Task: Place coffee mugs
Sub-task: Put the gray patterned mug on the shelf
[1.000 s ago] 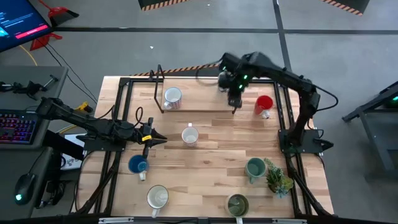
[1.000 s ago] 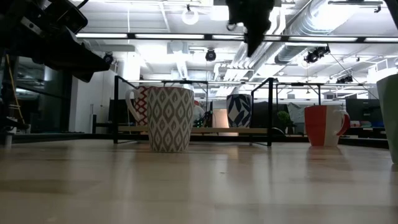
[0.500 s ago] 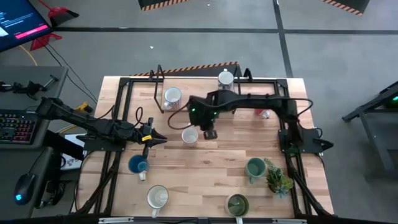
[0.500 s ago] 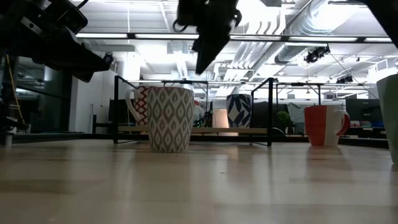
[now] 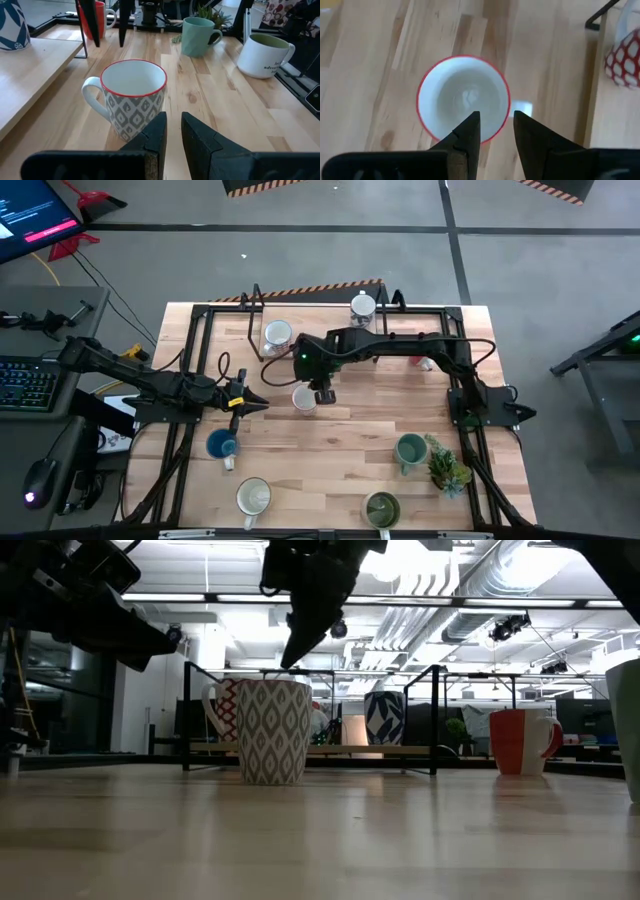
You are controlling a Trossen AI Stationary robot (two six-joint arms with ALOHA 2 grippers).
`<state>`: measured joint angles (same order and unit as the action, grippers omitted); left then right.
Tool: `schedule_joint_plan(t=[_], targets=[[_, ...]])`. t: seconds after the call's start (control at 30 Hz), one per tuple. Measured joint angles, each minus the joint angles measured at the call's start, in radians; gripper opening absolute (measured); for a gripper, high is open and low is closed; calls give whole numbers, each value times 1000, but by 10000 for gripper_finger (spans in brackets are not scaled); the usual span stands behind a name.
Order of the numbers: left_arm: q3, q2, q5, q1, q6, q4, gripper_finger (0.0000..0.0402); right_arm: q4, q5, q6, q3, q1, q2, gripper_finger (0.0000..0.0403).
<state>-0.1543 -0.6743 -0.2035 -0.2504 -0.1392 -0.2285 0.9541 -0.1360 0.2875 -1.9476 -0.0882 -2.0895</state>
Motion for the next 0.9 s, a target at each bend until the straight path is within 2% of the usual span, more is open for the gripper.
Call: schedule_joint_plan(t=[0.13, 0.3, 0.5, 0.7, 0.8, 0.9], targets=[[0, 0, -27, 1, -11, -43, 49, 35, 8, 31, 1, 16, 31, 97], [-10, 0, -43, 2, 79, -168, 49, -10, 30, 94, 0, 28, 187, 97], [-83, 0, -60, 2, 92, -94, 49, 17, -32, 50, -2, -32, 470, 96], [-160, 0, -46, 2, 72, 67, 49, 196, -42, -32, 3, -38, 700, 96], [-198, 0, -41, 2, 30, 171, 49, 221, 43, -119, 137, -8, 831, 96], [-225, 0, -29, 2, -8, 248, 49, 172, 90, -187, 405, 18, 991, 96]])
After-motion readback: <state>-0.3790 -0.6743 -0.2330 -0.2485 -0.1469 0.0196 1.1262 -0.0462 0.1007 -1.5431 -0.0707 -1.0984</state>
